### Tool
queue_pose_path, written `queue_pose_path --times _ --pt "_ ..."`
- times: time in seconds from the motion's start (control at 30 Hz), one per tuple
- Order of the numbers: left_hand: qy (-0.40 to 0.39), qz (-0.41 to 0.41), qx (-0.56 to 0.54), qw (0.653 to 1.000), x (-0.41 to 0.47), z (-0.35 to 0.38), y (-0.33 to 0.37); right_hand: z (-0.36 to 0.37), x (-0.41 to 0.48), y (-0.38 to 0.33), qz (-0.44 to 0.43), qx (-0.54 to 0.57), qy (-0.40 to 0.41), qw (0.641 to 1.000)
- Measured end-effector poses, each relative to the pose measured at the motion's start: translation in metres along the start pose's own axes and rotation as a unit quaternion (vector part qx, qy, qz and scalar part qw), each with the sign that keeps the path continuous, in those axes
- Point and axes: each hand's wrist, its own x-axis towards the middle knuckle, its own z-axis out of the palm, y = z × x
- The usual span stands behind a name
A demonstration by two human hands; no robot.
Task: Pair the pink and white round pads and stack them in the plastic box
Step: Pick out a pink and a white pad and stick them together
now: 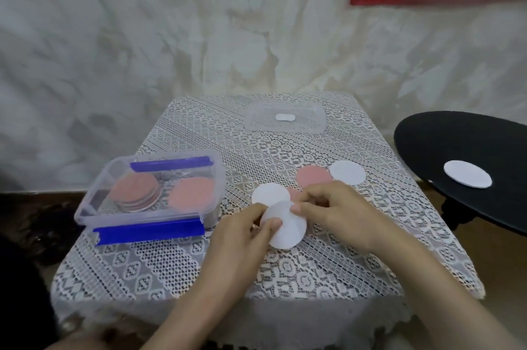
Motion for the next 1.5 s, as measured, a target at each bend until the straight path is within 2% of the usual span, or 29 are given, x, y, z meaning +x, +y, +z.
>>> queue_pose_path --times 0.07,0.17,0.27,0.37,0.5,0.63,0.7,0.8,0.87,1.03,1.13,1.37,1.5 --pt "-0.002 -0.015 0.0 1.0 -0.002 -0.003 -0.002 0.0 0.007 0.001 -0.001 -0.014 0.033 0.999" --pt "-0.008 -0.035 0.003 0.999 -0.001 -0.007 -0.005 0.003 0.021 0.006 0.012 -0.139 0.08 0.987" --pt "-0.017 -0.05 -0.013 0.999 -0.001 -0.009 -0.009 0.012 0.033 0.0 0.041 -0.218 0.044 0.974" --pt "-0.023 -0.053 -0.018 0.998 -0.001 -0.011 -0.009 0.018 0.043 -0.006 0.029 -0.256 0.029 0.966" --pt "-0.026 -0.061 -0.043 0.997 0.001 -0.013 -0.008 0.016 0.05 -0.002 0.063 -0.195 0.045 0.978" --pt "-0.033 -0.064 -0.059 0.996 0.0 -0.014 -0.007 0.011 0.048 0.008 0.045 -0.175 0.108 0.978" --pt "-0.035 -0.077 -0.078 0.993 0.0 -0.013 -0.006 0.006 0.044 0.016 0.041 -0.119 0.117 0.985" --pt "-0.037 -0.085 -0.092 0.991 0.0 -0.013 -0.004 -0.002 0.033 0.016 0.021 0.012 0.103 0.994" --pt "-0.035 -0.092 -0.111 0.989 -0.001 -0.013 -0.001 -0.005 0.024 0.013 0.009 0.054 0.065 0.996" --pt "-0.039 -0.113 -0.177 0.977 0.0 -0.009 0.003 0.003 0.01 0.015 0.001 -0.027 0.0 1.0" --pt "-0.049 -0.112 -0.214 0.969 0.001 -0.006 0.004 0.01 0.01 0.017 -0.007 -0.006 0.0 1.0" --pt "-0.066 -0.083 -0.185 0.977 0.001 -0.005 0.001 0.013 0.01 0.013 -0.003 -0.017 0.0 1.0" --pt "-0.059 -0.067 -0.142 0.986 0.002 -0.006 -0.007 0.004 0.012 0.008 0.021 -0.139 0.052 0.989"
